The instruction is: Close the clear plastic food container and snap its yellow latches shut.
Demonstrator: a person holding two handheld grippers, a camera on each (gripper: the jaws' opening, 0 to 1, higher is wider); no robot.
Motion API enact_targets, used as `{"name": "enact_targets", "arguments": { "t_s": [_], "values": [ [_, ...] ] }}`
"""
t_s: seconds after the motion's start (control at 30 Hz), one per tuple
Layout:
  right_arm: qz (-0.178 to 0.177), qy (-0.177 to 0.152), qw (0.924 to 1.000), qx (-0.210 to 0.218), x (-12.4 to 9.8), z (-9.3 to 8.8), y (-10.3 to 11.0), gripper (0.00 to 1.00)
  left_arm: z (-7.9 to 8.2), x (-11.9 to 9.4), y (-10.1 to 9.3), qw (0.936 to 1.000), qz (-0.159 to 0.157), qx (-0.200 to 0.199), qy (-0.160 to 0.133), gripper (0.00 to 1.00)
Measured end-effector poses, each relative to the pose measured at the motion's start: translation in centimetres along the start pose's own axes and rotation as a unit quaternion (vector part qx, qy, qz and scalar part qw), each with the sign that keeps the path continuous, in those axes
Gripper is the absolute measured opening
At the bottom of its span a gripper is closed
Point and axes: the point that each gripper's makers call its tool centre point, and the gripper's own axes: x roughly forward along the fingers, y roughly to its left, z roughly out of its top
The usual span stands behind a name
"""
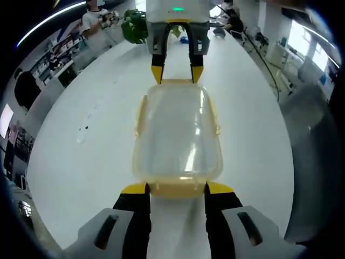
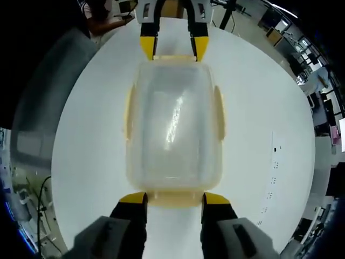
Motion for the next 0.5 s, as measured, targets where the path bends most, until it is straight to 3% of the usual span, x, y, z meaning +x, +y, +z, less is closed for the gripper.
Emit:
{"name": "enact_targets", "arguments": {
  "t_s": [0.5],
  "values": [
    [0.011, 0.005, 0.9999, 0.007, 0.66, -0.13, 0.83, 0.37, -0.38, 0.65, -0.01, 0.9996, -0.017, 0.019, 0.007, 0.36]
  ]
}}
